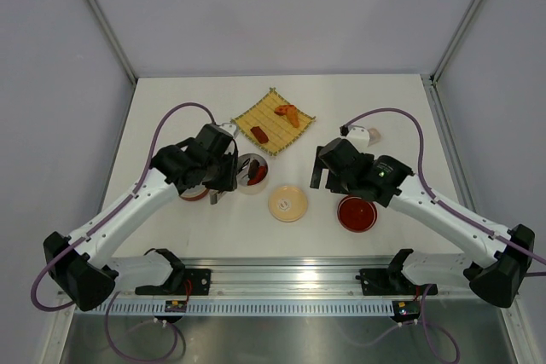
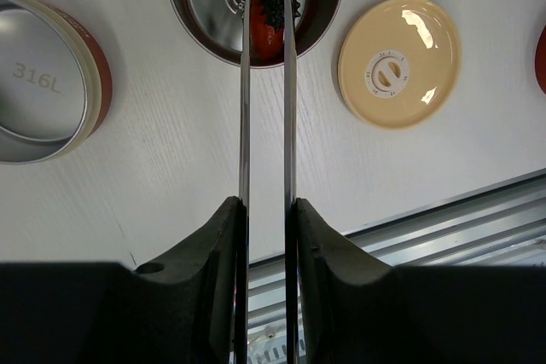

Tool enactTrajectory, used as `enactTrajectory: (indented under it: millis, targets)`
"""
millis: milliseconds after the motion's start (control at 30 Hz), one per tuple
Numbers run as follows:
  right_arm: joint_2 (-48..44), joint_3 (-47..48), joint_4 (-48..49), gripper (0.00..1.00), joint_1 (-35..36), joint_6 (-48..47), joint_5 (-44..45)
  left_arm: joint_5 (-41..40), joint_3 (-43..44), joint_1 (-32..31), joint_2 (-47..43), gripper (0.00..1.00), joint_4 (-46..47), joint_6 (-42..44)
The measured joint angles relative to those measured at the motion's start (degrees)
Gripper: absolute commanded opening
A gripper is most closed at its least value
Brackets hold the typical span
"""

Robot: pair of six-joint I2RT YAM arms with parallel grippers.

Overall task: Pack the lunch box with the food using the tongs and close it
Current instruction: Place the fake food in the packing box.

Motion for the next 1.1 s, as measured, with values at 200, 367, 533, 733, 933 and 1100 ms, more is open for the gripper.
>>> enactTrajectory:
  millis: [200, 367, 533, 733, 933, 1100]
  targets:
    - [-0.3, -0.1, 0.0, 0.99, 0.0, 0.0, 0.0, 0.3, 0.0, 0.0, 0.0, 0.31, -0.1, 0.0]
    - [-0.3, -0.4, 0.0, 0.99, 0.0, 0.0, 0.0, 0.3, 0.0, 0.0, 0.0, 0.42, -0.2, -0.2]
    - [-0.7, -1.1, 0.0, 1.0, 0.0, 0.1, 0.0, 0.3, 0.0, 0.0, 0.0, 0.48, -0.2, -0.4]
    - [-1.8, -1.3, 0.0, 1.0, 0.0, 0.2, 0.0, 0.2, 0.9, 0.0, 0.1, 0.45, -0.7, -0.5]
    - [-2.1, -1.3, 0.0, 0.99, 0.0, 0.2, 0.0, -1.1, 5.9, 0.0, 0.1, 0.44, -1.4, -0.5]
    - [-1.8, -1.3, 0.0, 1.0, 0.0, 0.2, 0.0, -2.0, 9.0, 0.0, 1.2, 0.43, -0.6, -0.4]
